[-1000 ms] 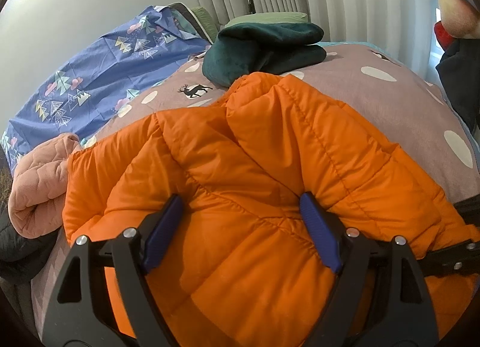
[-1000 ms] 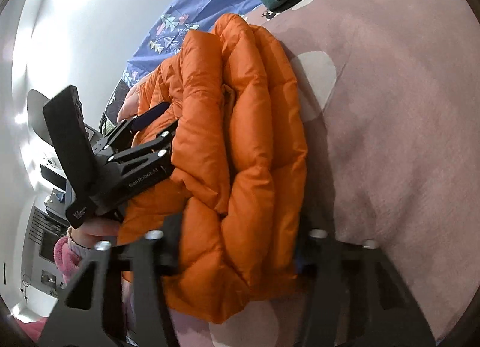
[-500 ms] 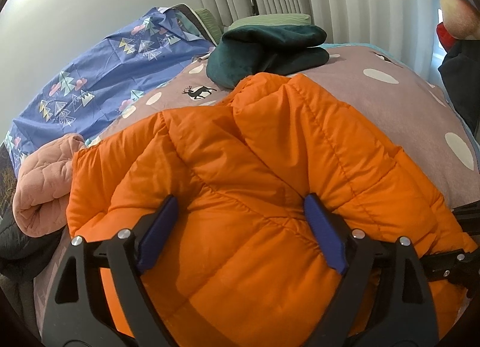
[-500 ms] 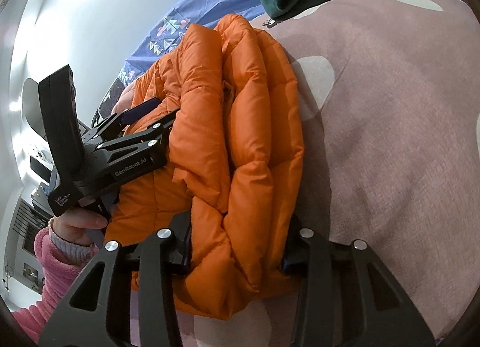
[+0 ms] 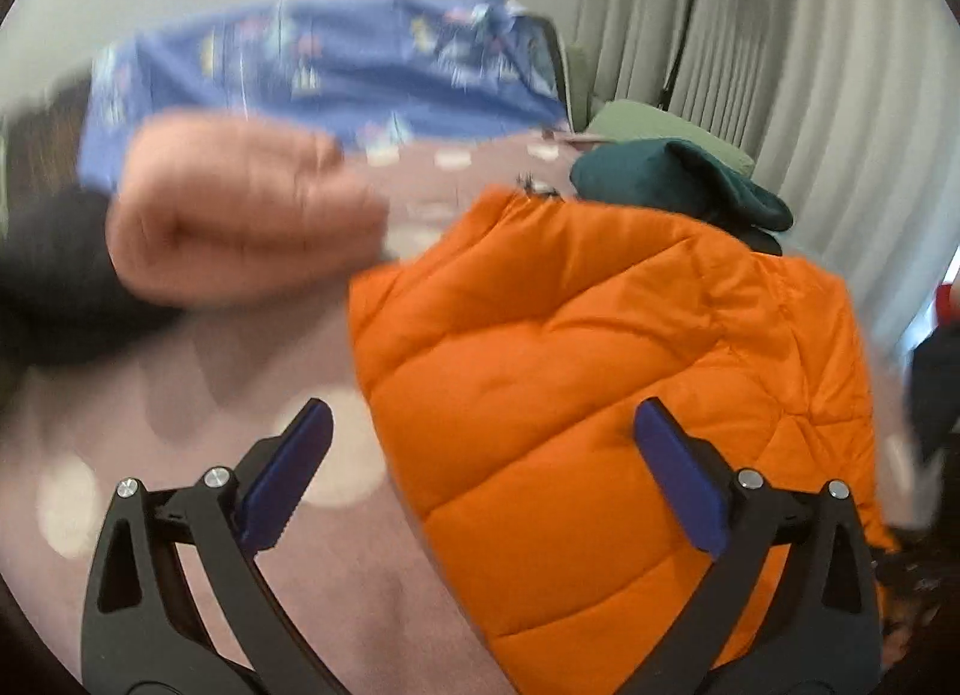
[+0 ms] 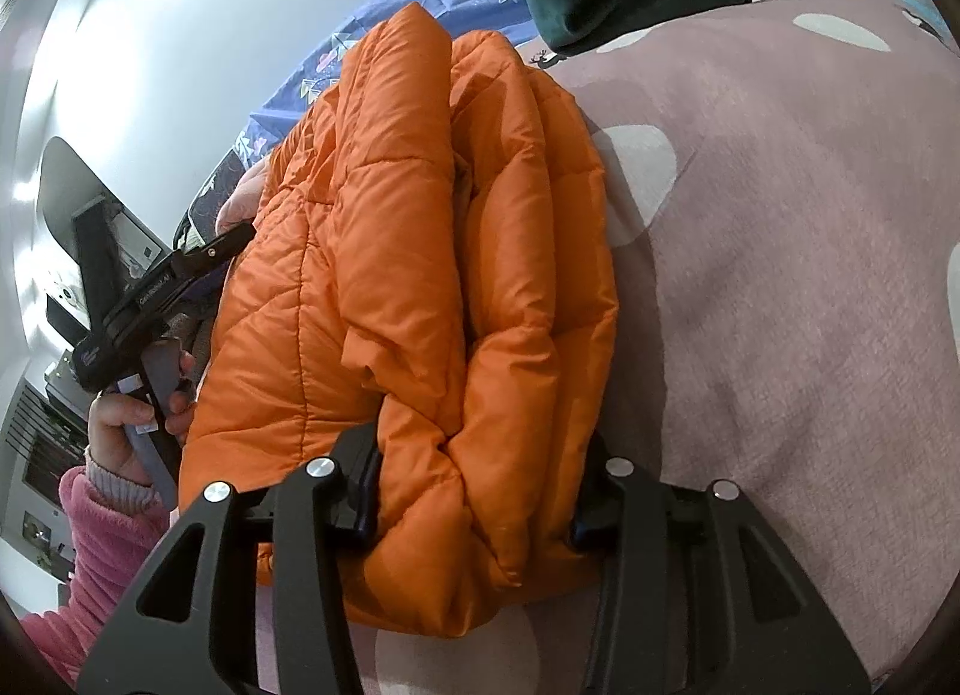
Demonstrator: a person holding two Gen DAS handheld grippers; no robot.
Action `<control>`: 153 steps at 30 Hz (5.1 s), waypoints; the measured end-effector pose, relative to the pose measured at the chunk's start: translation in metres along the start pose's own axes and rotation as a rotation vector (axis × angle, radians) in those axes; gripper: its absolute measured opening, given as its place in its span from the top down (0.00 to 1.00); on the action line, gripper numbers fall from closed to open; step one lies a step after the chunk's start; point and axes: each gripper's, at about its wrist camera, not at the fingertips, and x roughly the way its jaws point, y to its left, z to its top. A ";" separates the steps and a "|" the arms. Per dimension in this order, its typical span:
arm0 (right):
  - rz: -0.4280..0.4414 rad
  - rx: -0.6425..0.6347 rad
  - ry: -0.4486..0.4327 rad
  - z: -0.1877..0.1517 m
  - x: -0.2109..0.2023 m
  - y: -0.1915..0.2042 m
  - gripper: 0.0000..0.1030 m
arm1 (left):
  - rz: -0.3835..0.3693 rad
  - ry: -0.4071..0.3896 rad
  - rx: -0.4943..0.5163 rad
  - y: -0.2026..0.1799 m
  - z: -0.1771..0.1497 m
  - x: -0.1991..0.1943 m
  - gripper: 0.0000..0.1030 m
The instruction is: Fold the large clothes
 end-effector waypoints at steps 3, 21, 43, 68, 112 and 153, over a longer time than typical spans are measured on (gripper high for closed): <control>-0.004 -0.001 0.001 -0.001 0.002 0.004 0.56 | -0.116 0.051 -0.083 0.012 -0.002 0.017 0.02; -0.112 -0.395 -0.246 0.152 -0.005 0.097 0.79 | -0.206 -0.234 0.136 -0.049 0.161 -0.023 0.56; -0.334 -0.127 -0.126 0.298 0.228 -0.009 0.69 | 0.403 -0.071 0.353 -0.036 0.214 0.299 0.35; -0.253 -0.083 -0.202 0.231 0.083 -0.013 0.25 | 0.283 -0.084 0.251 -0.045 0.149 0.124 0.03; -0.398 -0.363 -0.478 0.001 -0.138 0.162 0.11 | 0.298 -0.296 0.106 -0.120 -0.075 -0.214 0.02; -0.428 -0.371 -0.443 -0.001 -0.124 0.162 0.11 | 0.302 -0.243 0.103 -0.110 -0.082 -0.204 0.02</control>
